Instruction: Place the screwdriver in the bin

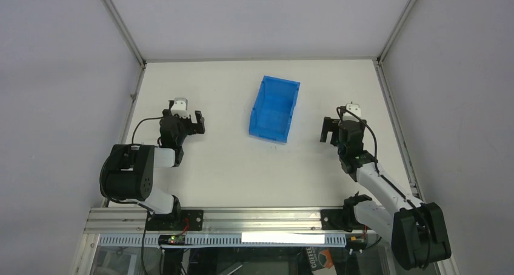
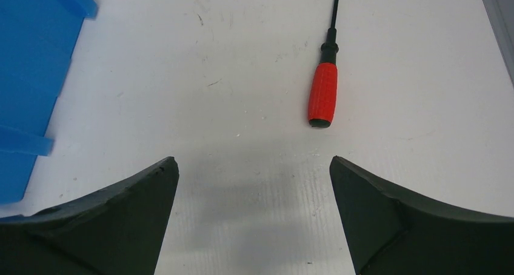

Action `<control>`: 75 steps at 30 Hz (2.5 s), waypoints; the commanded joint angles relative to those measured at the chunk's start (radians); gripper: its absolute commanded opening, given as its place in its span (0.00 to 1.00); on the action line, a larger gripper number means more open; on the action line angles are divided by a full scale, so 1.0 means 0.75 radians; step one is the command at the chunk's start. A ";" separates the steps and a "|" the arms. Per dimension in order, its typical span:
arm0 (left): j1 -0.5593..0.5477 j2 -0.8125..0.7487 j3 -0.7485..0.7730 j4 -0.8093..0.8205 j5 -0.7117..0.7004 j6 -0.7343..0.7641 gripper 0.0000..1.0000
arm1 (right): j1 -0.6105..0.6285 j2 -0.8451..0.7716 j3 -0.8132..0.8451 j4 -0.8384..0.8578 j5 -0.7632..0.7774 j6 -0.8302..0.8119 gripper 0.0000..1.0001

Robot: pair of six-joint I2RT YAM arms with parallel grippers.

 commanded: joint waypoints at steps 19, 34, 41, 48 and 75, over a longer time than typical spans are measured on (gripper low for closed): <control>0.010 -0.017 0.005 0.032 0.025 -0.026 0.99 | -0.184 0.497 0.799 -0.633 0.050 0.162 0.99; 0.008 -0.017 0.005 0.031 0.025 -0.026 0.99 | -0.417 1.202 1.277 -0.970 -0.235 0.130 0.88; 0.008 -0.016 0.005 0.031 0.025 -0.026 0.99 | -0.442 1.274 1.220 -0.876 -0.230 0.102 0.58; 0.009 -0.016 0.005 0.031 0.025 -0.027 0.99 | -0.445 1.264 1.207 -0.873 -0.189 0.084 0.20; 0.008 -0.018 0.005 0.032 0.025 -0.026 0.99 | 0.028 0.734 1.530 -1.169 -0.477 0.396 0.10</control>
